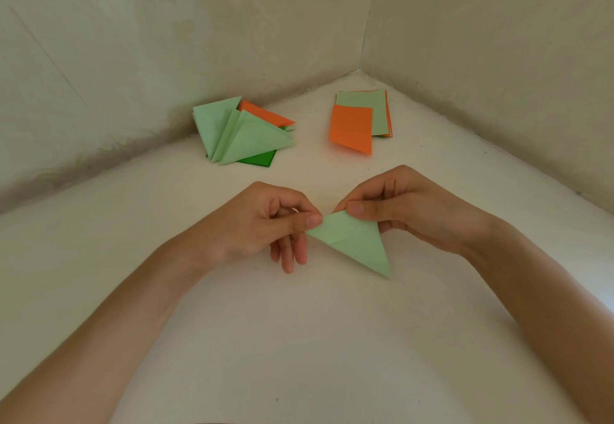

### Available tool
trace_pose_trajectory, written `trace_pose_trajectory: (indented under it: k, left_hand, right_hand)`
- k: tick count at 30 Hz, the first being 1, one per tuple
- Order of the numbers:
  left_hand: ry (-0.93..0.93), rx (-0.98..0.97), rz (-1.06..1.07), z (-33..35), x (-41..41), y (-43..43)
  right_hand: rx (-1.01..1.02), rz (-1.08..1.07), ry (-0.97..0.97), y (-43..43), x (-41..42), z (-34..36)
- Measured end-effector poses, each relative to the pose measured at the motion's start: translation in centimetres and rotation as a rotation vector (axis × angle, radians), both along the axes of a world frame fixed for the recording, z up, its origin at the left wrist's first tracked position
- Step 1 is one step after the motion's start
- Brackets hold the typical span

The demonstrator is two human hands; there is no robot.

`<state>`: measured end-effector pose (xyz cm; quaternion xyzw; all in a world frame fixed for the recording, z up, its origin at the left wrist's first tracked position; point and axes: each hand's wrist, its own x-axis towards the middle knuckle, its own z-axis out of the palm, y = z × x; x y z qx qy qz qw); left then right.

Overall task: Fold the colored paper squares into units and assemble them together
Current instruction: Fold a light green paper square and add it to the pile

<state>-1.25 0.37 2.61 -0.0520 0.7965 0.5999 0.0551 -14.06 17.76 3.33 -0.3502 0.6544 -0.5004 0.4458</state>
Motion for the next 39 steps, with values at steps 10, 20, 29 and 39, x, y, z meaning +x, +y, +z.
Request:
trace_pose_trajectory:
  k: [10, 20, 29, 39]
  left_hand:
    - [0.134, 0.211, 0.259, -1.0, -0.4, -0.3]
    - [0.189, 0.237, 0.263, -1.5, -0.7, 0.3]
    - [0.212, 0.258, 0.292, -1.7, -0.7, 0.2]
    - [0.312, 0.199, 0.175, -1.6, -0.5, 0.2]
  right_hand:
    - [-0.105, -0.201, -0.031, -0.6, 0.4, -0.5]
    - [-0.120, -0.237, 0.017, -1.1, 1.2, -0.7]
    - [-0.114, -0.276, 0.044, -1.5, 1.4, -1.3]
    - [-0.120, -0.302, -0.261, -1.2, 0.6, -1.1]
